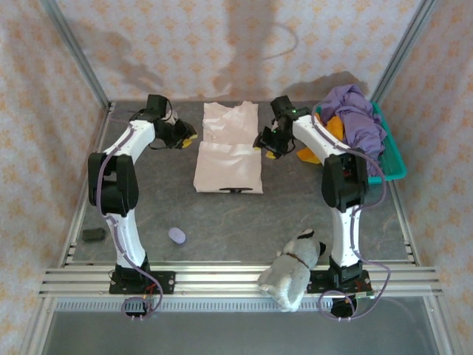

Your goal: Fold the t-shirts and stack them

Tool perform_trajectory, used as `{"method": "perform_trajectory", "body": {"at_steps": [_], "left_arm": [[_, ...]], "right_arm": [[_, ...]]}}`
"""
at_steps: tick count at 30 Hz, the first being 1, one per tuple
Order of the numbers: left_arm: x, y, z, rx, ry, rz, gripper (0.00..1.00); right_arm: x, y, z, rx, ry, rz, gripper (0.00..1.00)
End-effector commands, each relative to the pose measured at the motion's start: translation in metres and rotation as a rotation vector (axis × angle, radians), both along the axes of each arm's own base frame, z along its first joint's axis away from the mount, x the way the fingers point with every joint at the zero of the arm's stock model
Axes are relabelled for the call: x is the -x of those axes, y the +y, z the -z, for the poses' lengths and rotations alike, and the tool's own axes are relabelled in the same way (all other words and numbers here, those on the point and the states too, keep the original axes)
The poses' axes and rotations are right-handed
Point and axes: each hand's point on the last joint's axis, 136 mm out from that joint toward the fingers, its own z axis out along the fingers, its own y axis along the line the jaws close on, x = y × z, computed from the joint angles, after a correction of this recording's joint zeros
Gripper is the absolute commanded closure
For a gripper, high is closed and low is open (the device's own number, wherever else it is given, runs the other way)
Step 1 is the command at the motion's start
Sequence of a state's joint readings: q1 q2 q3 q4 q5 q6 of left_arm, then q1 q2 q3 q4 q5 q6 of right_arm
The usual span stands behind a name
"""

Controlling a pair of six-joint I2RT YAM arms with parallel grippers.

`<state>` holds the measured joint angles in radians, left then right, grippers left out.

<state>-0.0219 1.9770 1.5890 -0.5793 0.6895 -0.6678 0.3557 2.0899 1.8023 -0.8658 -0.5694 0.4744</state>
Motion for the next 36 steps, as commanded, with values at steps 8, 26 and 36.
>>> {"method": "perform_trajectory", "body": {"at_steps": [8,26,36], "left_arm": [[0.1,-0.063,0.071,-0.11,0.139,0.175,0.66],[0.204,-0.06,0.125,-0.117,0.252,0.157,0.67],[0.241,-0.057,0.09,-0.138,0.195,0.148,0.66]], "right_arm": [[0.055,0.033,0.022,-0.076,0.054,-0.059,0.47],[0.164,-0.005,0.084,-0.024,0.241,-0.078,0.45],[0.206,-0.026,0.051,-0.029,0.168,-0.049,0.45]]}}
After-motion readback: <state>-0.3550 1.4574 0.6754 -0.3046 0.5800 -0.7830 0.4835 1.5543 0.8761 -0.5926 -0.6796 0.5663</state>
